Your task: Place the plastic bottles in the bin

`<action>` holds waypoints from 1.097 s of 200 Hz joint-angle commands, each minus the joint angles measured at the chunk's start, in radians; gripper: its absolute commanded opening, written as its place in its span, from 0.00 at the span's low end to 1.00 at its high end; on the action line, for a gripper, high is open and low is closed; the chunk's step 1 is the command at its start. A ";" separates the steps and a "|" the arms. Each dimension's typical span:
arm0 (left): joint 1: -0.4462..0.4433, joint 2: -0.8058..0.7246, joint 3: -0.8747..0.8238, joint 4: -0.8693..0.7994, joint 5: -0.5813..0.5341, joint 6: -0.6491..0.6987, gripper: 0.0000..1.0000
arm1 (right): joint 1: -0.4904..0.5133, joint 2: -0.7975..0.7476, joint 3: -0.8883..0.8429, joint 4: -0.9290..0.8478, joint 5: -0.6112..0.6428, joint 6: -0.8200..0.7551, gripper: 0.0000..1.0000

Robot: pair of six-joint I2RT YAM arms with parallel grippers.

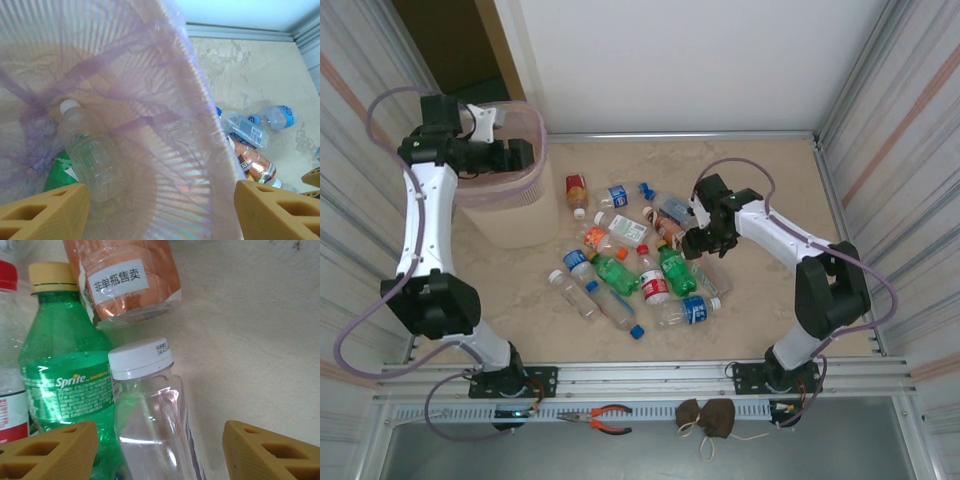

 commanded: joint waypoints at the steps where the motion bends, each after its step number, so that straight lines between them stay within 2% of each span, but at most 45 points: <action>1: 0.024 -0.054 -0.006 0.031 0.032 -0.026 0.77 | 0.008 0.043 0.003 0.010 -0.022 -0.029 0.65; 56: 0.041 -0.113 -0.013 0.064 0.086 -0.058 0.77 | 0.013 0.141 0.032 0.013 -0.007 -0.036 0.63; 94: 0.041 -0.147 -0.021 0.095 0.132 -0.085 0.77 | -0.006 0.154 0.032 0.000 0.023 -0.019 0.58; 114: 0.039 -0.161 -0.018 0.103 0.170 -0.091 0.77 | -0.050 0.136 0.015 0.005 0.019 0.010 0.55; 166: 0.029 -0.208 -0.047 0.116 0.186 -0.097 0.77 | -0.200 0.101 -0.013 0.003 0.019 0.060 0.51; 185: 0.022 -0.220 -0.068 0.120 0.191 -0.098 0.77 | -0.231 0.120 -0.001 -0.006 0.022 0.059 0.52; 219: 0.006 -0.246 -0.120 0.139 0.196 -0.109 0.77 | -0.253 0.160 0.050 -0.015 0.018 0.050 0.59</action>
